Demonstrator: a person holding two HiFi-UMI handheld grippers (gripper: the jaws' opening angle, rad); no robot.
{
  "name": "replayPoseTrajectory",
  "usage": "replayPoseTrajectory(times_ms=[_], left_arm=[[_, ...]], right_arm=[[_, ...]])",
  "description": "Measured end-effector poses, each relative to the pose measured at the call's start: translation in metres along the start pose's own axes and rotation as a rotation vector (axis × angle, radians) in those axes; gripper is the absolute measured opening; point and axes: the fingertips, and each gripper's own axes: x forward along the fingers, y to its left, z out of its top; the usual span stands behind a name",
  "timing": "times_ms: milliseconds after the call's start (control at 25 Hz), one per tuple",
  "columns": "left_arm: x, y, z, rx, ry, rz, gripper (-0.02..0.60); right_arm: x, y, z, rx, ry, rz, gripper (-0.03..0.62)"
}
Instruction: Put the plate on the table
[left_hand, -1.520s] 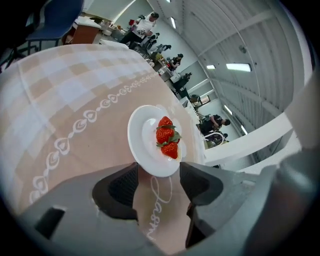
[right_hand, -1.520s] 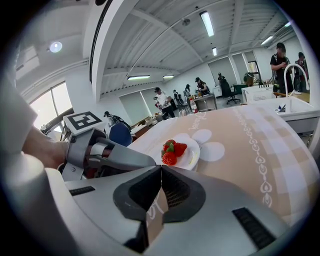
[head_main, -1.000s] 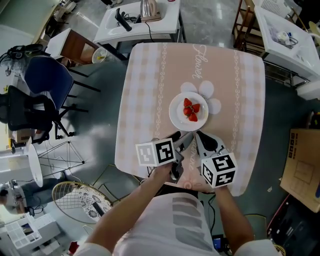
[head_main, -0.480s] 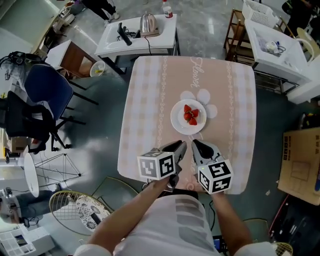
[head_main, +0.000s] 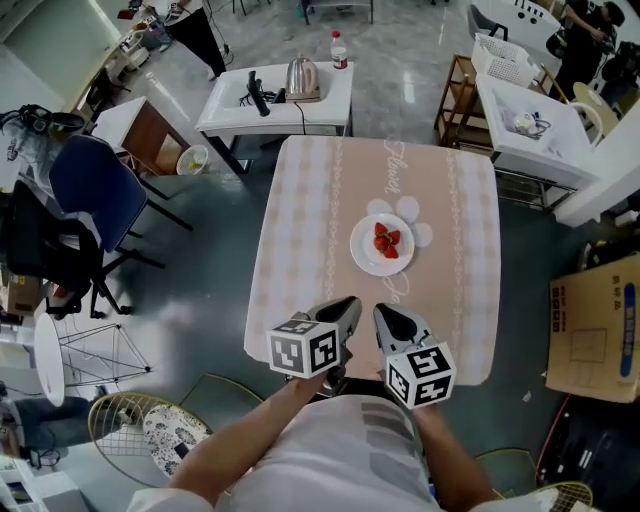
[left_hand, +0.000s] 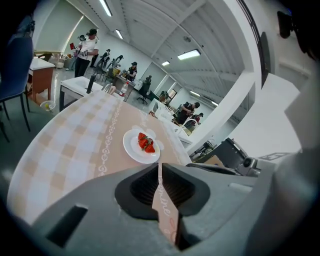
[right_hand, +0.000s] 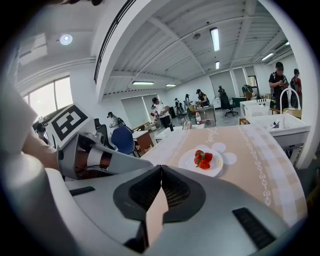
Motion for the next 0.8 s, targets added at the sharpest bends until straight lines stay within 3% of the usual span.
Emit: replayPoseTrajectory(times_ms=[440,800], left_arm=[[-0.062,-0.006,-0.003,0.093,-0.101,-0.037,0.008],[-0.085,-0.021,-0.021,0.157,-0.116,-0.080,0.008]], right_arm=[[-0.025,0.057,0.017,0.008,-0.102,-0.028,0.003],[-0.047,0.086,0.003,-0.034,-0.109,-0.086,0.003]])
